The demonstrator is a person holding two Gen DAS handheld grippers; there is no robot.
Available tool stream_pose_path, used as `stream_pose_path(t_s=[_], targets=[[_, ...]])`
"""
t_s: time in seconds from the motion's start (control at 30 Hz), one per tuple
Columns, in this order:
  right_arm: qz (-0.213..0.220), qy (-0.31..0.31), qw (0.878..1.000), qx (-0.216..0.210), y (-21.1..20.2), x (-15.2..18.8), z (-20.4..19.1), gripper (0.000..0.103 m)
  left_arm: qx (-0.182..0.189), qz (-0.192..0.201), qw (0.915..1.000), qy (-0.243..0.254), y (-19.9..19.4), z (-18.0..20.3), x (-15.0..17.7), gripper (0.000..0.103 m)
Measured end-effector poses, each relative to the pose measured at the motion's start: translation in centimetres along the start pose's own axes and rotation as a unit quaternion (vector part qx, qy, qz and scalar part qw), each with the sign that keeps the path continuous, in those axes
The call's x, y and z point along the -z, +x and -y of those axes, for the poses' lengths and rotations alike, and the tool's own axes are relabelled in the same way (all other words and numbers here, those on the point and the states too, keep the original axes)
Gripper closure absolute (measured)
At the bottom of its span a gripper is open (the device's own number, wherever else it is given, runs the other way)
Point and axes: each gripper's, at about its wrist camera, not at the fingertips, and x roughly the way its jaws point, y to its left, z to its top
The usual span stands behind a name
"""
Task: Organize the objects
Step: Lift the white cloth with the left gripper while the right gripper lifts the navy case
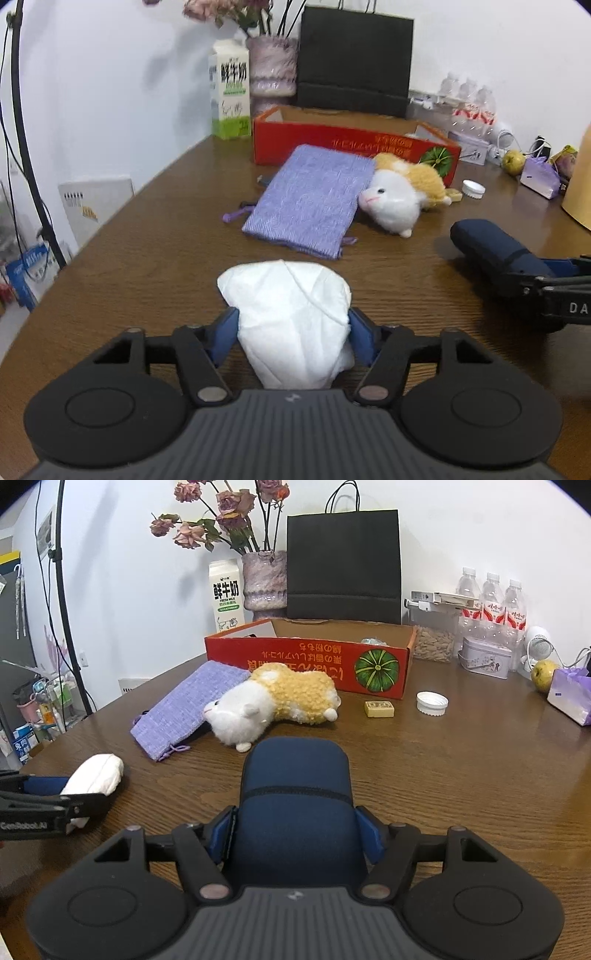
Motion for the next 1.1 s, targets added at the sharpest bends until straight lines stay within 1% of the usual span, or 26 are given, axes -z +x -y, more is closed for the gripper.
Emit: stream_pose_path(t_s=[0.1,0.27,0.73,1.1], targets=[[0.002,0.001,1.0,-0.001,-0.2,0.0,0.0,0.037,0.012,0.009,0.9999,0.001,-0.9,-0.1,-0.3,0.05],[0.008,-0.001,1.0,-0.004,-0.6,-0.2,-0.2,0.037,0.019,0.014,0.9997,0.007,-1.5,0.2,-0.8,0.052],[0.019,-0.004,1.0,-0.003,-1.6,-1.4,-0.6,0.037,0.032,0.027,0.999,0.014,-2.4,0.6,-2.5,0.052],[0.031,-0.007,0.999,-0.003,-1.4,-3.9,-1.0,0.037,0.04,0.039,0.9982,0.02,-1.8,1.0,-5.2,0.052]])
